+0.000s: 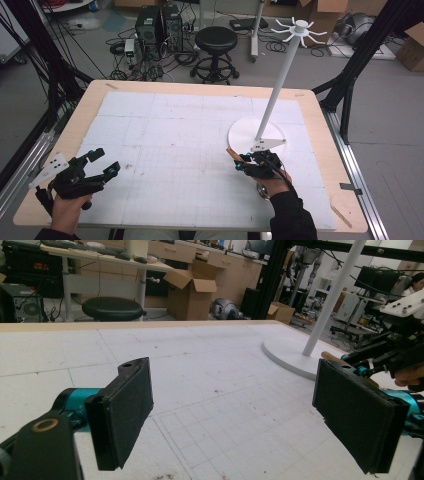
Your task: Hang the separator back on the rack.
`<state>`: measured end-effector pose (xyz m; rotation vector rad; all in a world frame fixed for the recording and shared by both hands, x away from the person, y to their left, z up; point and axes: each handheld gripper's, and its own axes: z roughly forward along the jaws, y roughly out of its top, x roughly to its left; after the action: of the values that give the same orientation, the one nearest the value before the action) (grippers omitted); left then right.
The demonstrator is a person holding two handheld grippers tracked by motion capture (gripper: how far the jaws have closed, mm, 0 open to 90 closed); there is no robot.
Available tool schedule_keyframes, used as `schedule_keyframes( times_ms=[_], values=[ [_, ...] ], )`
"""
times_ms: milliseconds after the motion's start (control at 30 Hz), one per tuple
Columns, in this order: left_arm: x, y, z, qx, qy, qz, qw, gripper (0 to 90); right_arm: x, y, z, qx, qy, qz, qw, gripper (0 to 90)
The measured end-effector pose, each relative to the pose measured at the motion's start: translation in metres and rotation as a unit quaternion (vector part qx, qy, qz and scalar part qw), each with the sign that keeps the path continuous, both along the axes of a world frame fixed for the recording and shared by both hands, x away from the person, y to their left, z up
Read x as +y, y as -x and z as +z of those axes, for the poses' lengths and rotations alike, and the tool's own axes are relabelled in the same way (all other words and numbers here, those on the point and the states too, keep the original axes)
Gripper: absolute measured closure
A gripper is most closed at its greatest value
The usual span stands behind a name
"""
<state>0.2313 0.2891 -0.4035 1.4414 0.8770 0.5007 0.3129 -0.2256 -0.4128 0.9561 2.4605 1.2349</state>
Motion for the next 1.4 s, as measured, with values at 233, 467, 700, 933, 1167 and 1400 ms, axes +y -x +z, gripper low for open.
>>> schedule_keyframes(
  times_ms=[233, 467, 700, 933, 1167, 1400],
  values=[
    [-0.002, 0.001, 0.001, -0.002, 0.001, -0.001, 1.0000, 16.8, -0.008, 0.013, 0.015, -0.018, -0.045, 0.009, 0.9988, 67.2],
    [-0.004, 0.002, 0.006, -0.008, 0.013, -0.004, 0.9999, 16.8, -0.006, 0.029, 0.035, -0.041, -0.094, 0.036, 0.9941, 67.1],
    [-0.018, 0.001, 0.030, -0.022, 0.054, -0.057, 0.9967, 16.7, 0.014, 0.043, 0.046, -0.056, -0.138, 0.085, 0.9852, 67.1],
    [-0.050, -0.002, 0.055, -0.035, 0.064, -0.137, 0.9879, 18.2, 0.042, 0.052, 0.051, -0.058, -0.174, 0.137, 0.9736, 67.1],
    [-0.089, -0.010, 0.073, -0.023, 0.068, -0.232, 0.9701, 20.8, 0.059, 0.059, 0.057, -0.064, -0.220, 0.174, 0.9577, 67.1],
    [-0.118, -0.013, 0.081, -0.015, 0.071, -0.291, 0.9541, 20.5, 0.069, 0.064, 0.062, -0.068, -0.246, 0.200, 0.9459, 67.1]
  ],
)
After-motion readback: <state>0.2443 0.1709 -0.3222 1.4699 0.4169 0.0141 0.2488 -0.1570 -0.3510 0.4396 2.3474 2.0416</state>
